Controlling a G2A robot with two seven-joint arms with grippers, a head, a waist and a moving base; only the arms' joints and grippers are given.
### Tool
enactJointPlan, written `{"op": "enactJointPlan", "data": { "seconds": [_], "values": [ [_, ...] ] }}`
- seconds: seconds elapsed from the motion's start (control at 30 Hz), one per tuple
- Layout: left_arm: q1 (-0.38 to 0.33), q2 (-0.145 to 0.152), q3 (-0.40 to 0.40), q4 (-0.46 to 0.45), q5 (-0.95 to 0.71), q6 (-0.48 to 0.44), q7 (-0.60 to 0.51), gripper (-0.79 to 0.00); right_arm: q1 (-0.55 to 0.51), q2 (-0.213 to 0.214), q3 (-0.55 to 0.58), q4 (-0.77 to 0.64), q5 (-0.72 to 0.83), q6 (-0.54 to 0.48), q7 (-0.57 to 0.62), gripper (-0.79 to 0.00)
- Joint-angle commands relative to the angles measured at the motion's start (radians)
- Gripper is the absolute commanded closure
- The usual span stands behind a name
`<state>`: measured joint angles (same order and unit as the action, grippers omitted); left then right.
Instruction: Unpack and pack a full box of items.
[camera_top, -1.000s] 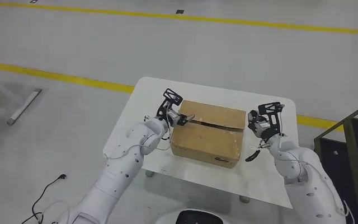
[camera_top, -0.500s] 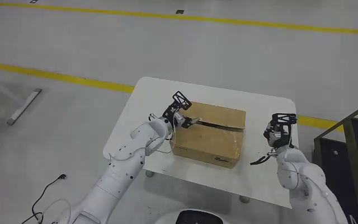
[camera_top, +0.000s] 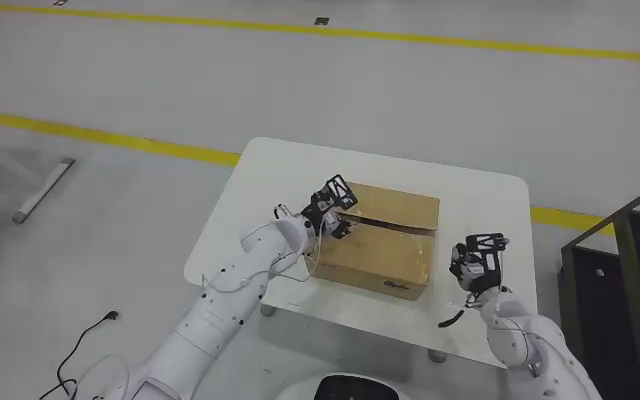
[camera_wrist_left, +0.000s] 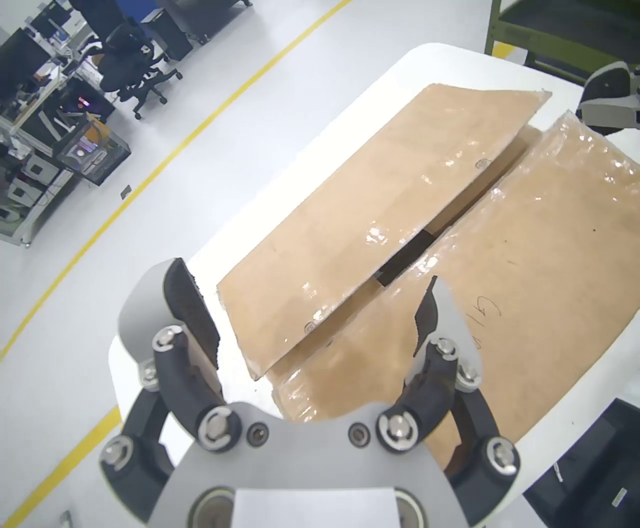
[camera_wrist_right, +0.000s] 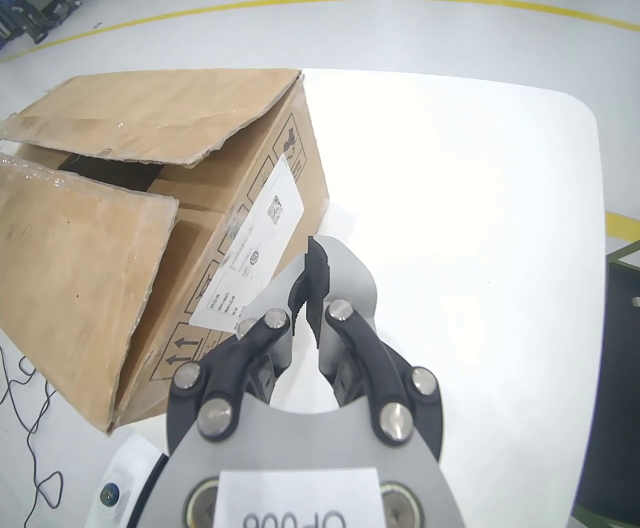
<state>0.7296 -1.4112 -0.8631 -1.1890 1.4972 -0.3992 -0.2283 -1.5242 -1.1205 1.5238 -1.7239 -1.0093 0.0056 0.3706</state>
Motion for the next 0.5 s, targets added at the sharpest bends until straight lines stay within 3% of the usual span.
{"op": "enactJointPlan", "data": {
  "seconds": [0.0, 0.17, 0.47],
  "values": [
    [-0.017, -0.006, 0.024, 0.013, 0.028, -0.011, -0.009, -0.785, 0.007, -0.001, -0.006, 0.002, -0.001, 0.0, 0.001, 0.0],
    [-0.058, -0.025, 0.103, 0.067, 0.144, -0.008, -0.007, -0.785, 0.012, -0.004, -0.011, -0.001, -0.002, 0.012, 0.001, 0.0],
    [-0.11, -0.068, 0.167, 0.166, 0.224, 0.112, -0.021, -0.785, -0.002, -0.007, -0.002, -0.024, -0.006, 0.027, 0.012, 0.0]
  ]
}}
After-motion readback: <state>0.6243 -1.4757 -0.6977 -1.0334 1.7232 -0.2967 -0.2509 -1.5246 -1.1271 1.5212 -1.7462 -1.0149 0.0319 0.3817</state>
